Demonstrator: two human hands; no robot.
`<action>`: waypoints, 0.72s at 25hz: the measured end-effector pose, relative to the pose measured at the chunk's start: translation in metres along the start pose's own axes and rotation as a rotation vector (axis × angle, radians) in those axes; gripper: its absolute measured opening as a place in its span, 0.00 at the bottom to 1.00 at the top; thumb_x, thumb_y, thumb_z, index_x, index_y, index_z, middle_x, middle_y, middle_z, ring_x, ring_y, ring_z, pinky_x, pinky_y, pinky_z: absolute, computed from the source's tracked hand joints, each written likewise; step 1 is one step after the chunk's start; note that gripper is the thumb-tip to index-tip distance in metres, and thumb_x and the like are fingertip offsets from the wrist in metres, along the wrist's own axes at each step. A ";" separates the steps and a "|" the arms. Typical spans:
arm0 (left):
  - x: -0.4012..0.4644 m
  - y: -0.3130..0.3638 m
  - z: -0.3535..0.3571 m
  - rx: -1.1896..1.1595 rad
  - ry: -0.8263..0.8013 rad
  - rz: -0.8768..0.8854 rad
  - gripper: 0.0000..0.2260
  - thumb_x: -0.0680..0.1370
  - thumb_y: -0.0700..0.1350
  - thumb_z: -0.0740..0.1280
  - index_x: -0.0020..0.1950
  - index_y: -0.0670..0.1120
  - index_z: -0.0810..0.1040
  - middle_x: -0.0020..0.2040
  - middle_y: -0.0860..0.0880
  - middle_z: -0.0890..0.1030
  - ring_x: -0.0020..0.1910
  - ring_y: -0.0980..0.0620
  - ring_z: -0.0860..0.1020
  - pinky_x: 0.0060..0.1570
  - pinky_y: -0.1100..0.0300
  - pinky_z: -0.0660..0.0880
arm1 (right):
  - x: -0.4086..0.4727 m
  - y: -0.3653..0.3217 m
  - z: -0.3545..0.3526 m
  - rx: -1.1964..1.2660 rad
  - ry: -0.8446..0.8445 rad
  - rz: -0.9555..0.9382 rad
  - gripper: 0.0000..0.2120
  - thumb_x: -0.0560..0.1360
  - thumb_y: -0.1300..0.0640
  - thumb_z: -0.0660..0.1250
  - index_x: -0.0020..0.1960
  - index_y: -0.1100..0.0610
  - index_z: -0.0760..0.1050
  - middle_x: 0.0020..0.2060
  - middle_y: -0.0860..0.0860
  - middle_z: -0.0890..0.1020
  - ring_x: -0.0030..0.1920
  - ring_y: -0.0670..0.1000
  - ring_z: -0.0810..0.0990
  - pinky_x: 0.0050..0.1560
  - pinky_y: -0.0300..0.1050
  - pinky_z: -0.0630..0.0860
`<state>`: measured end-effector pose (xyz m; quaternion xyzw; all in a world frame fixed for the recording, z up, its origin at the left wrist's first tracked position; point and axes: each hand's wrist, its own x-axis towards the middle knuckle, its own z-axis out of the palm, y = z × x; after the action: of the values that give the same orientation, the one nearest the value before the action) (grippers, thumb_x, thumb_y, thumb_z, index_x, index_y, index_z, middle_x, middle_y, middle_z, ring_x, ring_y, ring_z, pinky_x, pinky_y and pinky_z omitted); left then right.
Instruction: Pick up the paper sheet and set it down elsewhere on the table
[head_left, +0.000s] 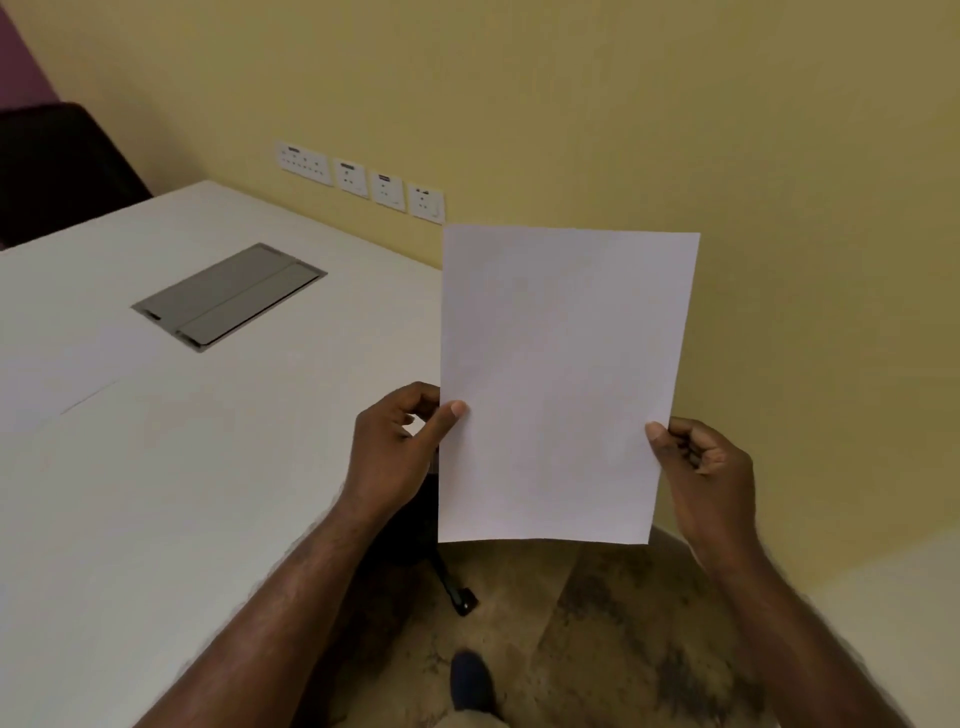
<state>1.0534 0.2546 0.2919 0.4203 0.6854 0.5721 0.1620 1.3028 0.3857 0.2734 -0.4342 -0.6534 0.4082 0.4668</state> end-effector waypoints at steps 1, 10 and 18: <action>0.015 -0.007 0.000 0.010 0.040 -0.012 0.02 0.75 0.52 0.69 0.42 0.58 0.81 0.42 0.62 0.83 0.43 0.63 0.78 0.44 0.63 0.71 | 0.022 0.004 0.014 0.005 -0.039 -0.009 0.09 0.75 0.55 0.70 0.40 0.41 0.79 0.35 0.36 0.83 0.35 0.36 0.78 0.38 0.26 0.74; 0.135 -0.046 -0.027 0.052 0.306 -0.099 0.03 0.75 0.50 0.69 0.42 0.57 0.81 0.41 0.62 0.82 0.40 0.64 0.78 0.44 0.61 0.71 | 0.185 0.009 0.145 0.026 -0.289 -0.086 0.04 0.76 0.54 0.69 0.48 0.52 0.81 0.37 0.39 0.84 0.38 0.38 0.81 0.41 0.34 0.78; 0.196 -0.098 -0.058 0.171 0.621 -0.236 0.07 0.75 0.48 0.70 0.50 0.58 0.75 0.38 0.57 0.80 0.39 0.62 0.76 0.41 0.66 0.70 | 0.280 0.026 0.295 0.037 -0.621 -0.150 0.07 0.75 0.52 0.70 0.40 0.42 0.77 0.36 0.41 0.81 0.38 0.43 0.79 0.43 0.35 0.76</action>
<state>0.8577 0.3667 0.2696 0.1562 0.7913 0.5906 -0.0251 0.9710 0.6214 0.2527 -0.2310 -0.7874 0.4974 0.2816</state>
